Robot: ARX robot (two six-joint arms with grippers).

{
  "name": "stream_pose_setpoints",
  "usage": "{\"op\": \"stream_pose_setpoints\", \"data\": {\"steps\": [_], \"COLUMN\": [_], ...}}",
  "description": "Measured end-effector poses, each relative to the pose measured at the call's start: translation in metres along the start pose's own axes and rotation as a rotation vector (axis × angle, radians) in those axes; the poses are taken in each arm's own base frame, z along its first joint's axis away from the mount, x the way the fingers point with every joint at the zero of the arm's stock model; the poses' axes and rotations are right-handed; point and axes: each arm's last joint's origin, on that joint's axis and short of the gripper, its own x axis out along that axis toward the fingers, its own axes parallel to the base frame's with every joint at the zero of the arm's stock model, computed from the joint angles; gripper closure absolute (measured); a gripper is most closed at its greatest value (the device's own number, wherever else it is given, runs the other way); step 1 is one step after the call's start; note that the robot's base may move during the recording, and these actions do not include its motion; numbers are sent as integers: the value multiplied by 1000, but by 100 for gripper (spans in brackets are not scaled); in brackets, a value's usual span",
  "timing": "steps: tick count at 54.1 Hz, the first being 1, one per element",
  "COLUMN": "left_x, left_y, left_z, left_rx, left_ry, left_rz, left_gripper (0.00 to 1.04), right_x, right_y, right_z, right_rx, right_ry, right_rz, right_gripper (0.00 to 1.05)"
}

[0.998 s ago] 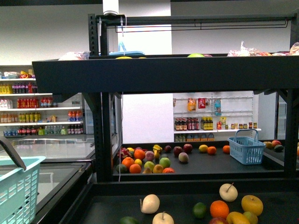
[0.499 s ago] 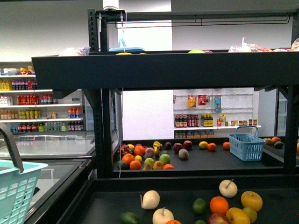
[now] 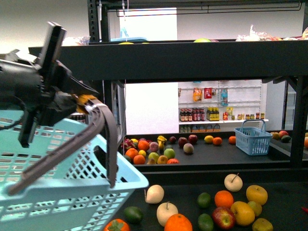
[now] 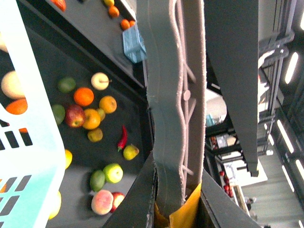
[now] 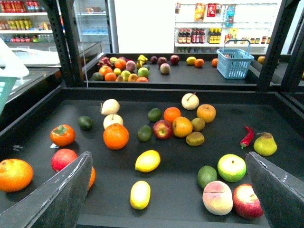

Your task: Pick lemon from shelf

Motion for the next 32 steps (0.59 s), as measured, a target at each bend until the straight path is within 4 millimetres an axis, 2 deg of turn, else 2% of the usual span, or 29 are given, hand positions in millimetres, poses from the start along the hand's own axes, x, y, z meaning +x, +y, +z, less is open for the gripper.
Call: {"op": "stream_pose_setpoints", "data": {"steps": [13,32], "left_x": [53,116], "left_y": [2,-8], "left_z": [-43,-71], "left_rx": [58,96], "left_ry": [189,278], "left_rz": [-46,-117], "left_gripper": [92,92], "right_x": [0,0], "right_y": [0,0], "right_z": [0,0], "right_rx": [0,0], "right_ry": [0,0], "right_rz": [0,0], "right_gripper": [8,8]}}
